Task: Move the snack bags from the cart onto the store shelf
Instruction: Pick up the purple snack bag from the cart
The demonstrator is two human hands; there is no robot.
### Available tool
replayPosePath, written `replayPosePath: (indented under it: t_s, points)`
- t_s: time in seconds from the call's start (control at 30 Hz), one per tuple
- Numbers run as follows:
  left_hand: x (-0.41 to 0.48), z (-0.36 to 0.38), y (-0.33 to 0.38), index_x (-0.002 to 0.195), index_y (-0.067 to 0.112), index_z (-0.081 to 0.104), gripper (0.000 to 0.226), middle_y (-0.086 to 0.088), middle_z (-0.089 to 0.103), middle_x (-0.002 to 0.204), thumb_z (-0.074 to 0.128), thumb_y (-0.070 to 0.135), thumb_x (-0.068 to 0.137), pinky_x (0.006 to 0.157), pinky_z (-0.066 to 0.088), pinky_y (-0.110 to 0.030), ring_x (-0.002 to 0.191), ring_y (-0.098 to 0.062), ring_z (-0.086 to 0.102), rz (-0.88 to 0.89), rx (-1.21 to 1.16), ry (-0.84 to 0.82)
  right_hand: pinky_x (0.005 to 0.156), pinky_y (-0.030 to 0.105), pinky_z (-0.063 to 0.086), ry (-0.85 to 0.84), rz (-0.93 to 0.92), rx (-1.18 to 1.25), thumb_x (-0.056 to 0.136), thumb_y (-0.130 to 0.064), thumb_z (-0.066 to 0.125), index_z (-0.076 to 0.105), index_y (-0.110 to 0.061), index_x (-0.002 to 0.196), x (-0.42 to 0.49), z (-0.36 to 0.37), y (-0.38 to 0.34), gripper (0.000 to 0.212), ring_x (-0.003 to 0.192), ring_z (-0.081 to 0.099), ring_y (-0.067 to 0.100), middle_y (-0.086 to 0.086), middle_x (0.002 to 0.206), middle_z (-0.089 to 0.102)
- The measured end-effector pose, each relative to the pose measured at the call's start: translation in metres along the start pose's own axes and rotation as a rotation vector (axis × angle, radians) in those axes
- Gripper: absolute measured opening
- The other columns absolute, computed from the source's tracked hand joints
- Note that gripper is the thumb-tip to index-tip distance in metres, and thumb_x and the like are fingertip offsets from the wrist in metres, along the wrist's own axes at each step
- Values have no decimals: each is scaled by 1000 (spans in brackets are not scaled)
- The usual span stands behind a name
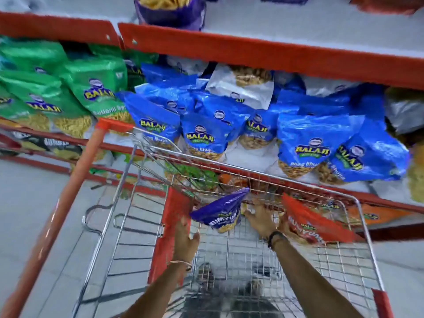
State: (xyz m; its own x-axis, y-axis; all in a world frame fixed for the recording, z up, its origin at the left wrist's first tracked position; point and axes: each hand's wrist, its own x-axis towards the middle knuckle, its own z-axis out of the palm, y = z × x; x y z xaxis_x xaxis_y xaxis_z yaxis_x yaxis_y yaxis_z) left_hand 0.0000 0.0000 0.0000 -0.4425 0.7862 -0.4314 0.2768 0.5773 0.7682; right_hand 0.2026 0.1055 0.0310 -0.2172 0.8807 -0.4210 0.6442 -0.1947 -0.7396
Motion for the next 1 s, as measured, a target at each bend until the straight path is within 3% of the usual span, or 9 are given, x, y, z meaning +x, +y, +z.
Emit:
replayPosePath:
  t_s: [0.1,0.17,0.33,0.43,0.5,0.6,0.77,0.9,1.0]
  points:
    - [21,14,-14,127,-5,33,55,-27,38,138,47,-20,76,76,47,-10,131,-38,38,-130,-173,-104,90,29,38,-30,66,164,82,8,50,38,-15,131,20,5,3,55,116,45,18,4,133,44]
    - [35,27,-18,124,-4,37,54,-27,43,134,52,-18,74,75,46,-19,124,-36,44,-176,-216,-136,97,31,37,-39,38,158,82,13,45,38,-15,131,31,9,8,57,123,42,18,8,137,44]
    - [55,50,-27,73,11,52,36,-11,49,63,71,36,55,56,37,-11,56,-6,49,-136,-245,-93,95,48,45,-4,65,101,89,-7,53,53,-12,119,45,24,29,31,109,57,30,14,120,62]
    - [54,48,-18,77,10,60,22,-4,60,73,72,25,65,61,44,-14,57,1,55,-102,-284,-16,85,43,43,73,125,93,86,-5,56,60,1,101,45,22,31,16,100,56,41,27,105,63]
    - [54,46,-14,79,4,63,4,-6,64,77,64,6,76,57,44,-12,56,2,54,-69,-262,3,87,49,46,98,86,133,85,2,54,65,-15,92,39,20,27,21,96,59,41,24,97,66]
    - [53,38,-7,51,23,51,25,13,49,36,58,12,73,51,30,-28,44,1,42,-64,-214,-9,90,53,50,118,54,189,84,9,48,64,-25,92,25,17,31,38,96,62,30,11,97,67]
    - [29,12,61,66,5,61,18,14,59,50,56,-6,80,48,42,-10,45,6,52,-33,-335,-79,80,26,49,230,56,189,89,2,46,59,-2,105,-18,-6,7,21,95,62,27,13,101,66]
    - [11,-18,99,54,7,64,42,4,66,45,39,-12,81,53,56,-21,49,-7,64,23,-424,-17,79,27,48,337,-26,267,87,-6,53,60,-8,98,-58,-36,-28,13,87,58,27,6,92,60]
    - [-19,-40,149,57,20,58,29,8,60,47,57,4,81,60,53,-29,50,0,58,107,-404,-36,69,50,51,444,-125,391,80,-7,59,54,-26,73,-84,-61,-57,21,76,59,24,-3,73,59]
